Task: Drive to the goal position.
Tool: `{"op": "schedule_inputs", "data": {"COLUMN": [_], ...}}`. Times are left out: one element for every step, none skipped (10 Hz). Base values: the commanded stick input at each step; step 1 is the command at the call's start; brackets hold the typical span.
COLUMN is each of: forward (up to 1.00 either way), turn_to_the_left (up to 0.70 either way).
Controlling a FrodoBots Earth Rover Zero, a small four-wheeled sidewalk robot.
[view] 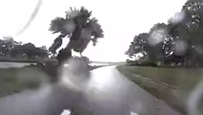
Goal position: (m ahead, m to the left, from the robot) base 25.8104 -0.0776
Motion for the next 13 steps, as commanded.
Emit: {"op": "schedule_inputs", "data": {"forward": [1.00,1.00,1.00,1.00,1.00,1.00,1.00,1.00,1.00,1.00,1.00,1.00,1.00], "turn_to_the_left": [0.00,0.00,0.00,0.00,0.00,0.00,0.00,0.00,0.00,0.00,-0.35,-0.34,-0.24]}}
